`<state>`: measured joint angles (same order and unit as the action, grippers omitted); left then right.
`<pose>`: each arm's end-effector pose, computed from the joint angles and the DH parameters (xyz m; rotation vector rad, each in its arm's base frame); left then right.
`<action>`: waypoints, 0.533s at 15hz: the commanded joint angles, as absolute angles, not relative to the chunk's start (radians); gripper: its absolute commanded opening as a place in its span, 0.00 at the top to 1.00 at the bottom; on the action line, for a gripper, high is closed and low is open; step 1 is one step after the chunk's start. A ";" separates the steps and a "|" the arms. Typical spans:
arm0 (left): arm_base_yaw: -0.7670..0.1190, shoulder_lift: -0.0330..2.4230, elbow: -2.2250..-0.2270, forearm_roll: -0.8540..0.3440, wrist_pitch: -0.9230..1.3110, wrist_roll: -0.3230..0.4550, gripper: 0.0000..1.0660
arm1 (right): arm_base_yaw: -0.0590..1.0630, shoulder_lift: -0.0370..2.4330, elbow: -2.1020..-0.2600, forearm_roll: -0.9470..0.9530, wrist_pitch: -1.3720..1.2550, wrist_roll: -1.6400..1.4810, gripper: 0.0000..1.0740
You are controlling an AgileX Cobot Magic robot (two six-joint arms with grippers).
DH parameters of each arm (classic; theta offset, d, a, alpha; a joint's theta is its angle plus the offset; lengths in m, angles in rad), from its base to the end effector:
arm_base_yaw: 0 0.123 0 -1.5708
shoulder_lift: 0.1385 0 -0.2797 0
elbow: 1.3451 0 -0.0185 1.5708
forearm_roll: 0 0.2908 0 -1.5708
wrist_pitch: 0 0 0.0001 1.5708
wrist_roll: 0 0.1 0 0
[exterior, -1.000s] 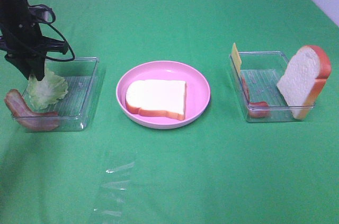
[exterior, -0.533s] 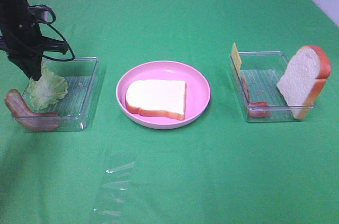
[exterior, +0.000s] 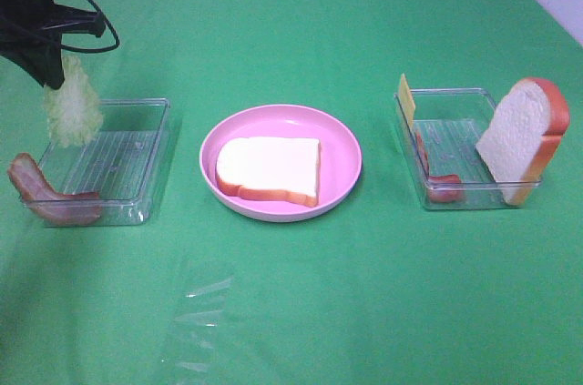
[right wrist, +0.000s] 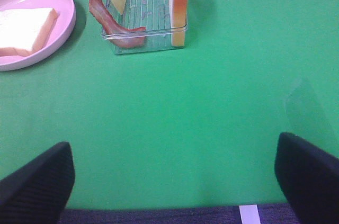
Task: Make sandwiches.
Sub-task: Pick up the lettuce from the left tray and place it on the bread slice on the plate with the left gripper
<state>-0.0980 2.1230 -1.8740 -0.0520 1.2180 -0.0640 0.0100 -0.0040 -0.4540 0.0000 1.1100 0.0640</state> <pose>0.4843 -0.0525 0.2119 0.0306 2.9536 -0.0973 0.0463 0.0005 0.2735 0.0577 2.1351 0.0435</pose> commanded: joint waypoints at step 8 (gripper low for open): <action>-0.120 2.019 -1.888 -0.624 1.188 0.168 1.00 | 0.007 -0.032 -0.451 0.000 1.099 0.060 0.09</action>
<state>-0.1140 2.0200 -1.8860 -0.5770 1.1930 0.1510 0.0100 -0.0040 -0.4540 0.0000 1.1100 0.0640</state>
